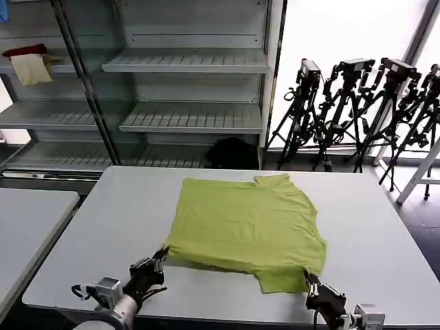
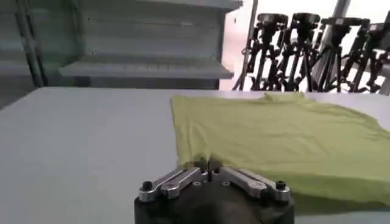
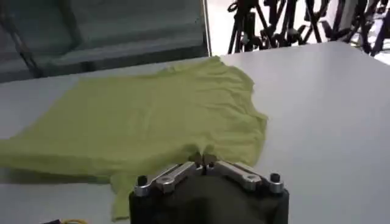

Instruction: Fold and organize the clothes.

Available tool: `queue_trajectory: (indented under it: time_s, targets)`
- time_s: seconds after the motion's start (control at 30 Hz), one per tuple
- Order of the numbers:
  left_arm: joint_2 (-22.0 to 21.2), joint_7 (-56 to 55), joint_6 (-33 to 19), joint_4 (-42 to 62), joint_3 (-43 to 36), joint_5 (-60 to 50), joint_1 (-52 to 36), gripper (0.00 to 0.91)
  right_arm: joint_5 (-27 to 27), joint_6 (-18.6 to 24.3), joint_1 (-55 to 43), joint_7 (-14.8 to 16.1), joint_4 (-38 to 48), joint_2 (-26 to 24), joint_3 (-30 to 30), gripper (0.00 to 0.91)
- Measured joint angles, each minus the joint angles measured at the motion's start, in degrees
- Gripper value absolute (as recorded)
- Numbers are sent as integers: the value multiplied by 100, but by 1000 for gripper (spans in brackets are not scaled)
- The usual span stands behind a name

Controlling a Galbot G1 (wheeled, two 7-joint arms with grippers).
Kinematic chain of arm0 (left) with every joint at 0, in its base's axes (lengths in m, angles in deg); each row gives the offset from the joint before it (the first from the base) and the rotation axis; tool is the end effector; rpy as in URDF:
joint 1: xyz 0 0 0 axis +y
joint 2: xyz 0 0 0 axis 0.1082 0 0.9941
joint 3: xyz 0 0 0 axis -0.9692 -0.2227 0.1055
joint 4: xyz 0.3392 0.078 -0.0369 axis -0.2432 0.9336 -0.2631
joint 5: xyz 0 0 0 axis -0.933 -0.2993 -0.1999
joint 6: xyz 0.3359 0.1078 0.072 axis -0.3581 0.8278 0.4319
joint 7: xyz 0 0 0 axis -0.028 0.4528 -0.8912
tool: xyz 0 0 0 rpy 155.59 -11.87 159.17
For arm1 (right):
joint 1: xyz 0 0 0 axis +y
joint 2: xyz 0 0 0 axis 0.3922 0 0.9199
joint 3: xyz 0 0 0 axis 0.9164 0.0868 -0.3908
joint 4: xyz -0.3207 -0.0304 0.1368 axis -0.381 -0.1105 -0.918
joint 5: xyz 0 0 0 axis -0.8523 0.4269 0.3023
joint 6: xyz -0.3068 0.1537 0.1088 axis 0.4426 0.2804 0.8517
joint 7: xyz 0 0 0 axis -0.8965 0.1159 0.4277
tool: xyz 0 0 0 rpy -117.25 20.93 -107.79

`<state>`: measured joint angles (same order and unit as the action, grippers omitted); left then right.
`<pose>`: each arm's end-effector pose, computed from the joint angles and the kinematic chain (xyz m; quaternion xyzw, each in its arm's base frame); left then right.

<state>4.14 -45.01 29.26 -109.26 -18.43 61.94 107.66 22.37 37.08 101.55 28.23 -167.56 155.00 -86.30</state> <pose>0.2095 0.0302 -0.2323 -0.1161 -0.9749 0.0213 0.1886 0.1576 -0.0402 -0.2026 0.0362 -0.9727 -0.0722 0.2174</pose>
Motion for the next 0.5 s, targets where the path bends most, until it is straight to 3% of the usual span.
queue_trajectory:
  time_s: [0.5]
  targets:
    - [-192, -53, -2, 751, -363, -244, -887, 0, -97, -6, -1372, 407, 866, -50, -81, 0]
